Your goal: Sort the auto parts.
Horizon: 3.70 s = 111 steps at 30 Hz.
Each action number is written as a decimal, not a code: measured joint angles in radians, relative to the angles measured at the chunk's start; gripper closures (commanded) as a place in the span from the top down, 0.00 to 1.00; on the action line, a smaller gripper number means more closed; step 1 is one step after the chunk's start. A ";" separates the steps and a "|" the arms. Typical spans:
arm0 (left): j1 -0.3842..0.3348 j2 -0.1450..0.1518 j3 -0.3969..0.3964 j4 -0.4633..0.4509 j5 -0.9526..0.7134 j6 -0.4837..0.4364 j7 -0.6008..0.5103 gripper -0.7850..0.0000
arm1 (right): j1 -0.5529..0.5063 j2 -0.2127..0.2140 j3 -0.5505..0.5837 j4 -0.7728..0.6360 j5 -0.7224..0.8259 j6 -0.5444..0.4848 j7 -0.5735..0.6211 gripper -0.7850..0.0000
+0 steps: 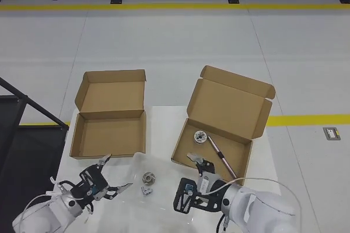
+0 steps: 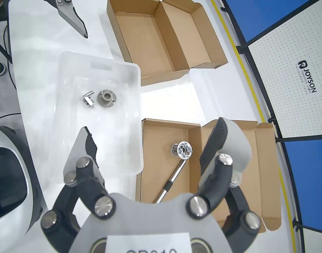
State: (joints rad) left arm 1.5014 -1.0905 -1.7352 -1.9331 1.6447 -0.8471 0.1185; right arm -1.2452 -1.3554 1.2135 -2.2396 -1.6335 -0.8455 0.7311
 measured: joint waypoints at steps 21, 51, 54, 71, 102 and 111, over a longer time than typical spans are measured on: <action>-0.134 0.027 0.097 0.030 0.173 -0.158 -0.012 1.00 | -0.119 0.027 0.168 -0.049 0.062 -0.064 -0.065 1.00; -0.906 0.304 1.097 0.392 0.119 -0.165 -0.046 1.00 | -0.119 0.027 0.168 -0.049 0.062 -0.064 -0.065 1.00; -0.901 0.304 1.074 0.391 0.121 -0.165 -0.046 1.00 | -0.119 0.027 0.168 -0.049 0.062 -0.064 -0.065 1.00; -0.910 0.259 1.106 0.437 0.078 -0.164 -0.213 0.86 | -0.119 0.027 0.168 -0.049 0.062 -0.064 -0.065 1.00; -1.248 0.114 1.565 0.737 -0.033 -0.165 -0.201 0.49 | -0.119 0.027 0.168 -0.049 0.062 -0.064 -0.065 1.00; -1.234 0.089 1.565 0.776 -0.018 -0.165 -0.192 0.41 | -0.119 0.027 0.168 -0.049 0.062 -0.064 -0.065 1.00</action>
State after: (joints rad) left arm 0.2671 -1.0016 -0.1700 -1.1575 1.6271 -1.0123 -0.0740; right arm -1.3642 -1.3285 1.3817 -2.2888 -1.5712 -0.9096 0.6664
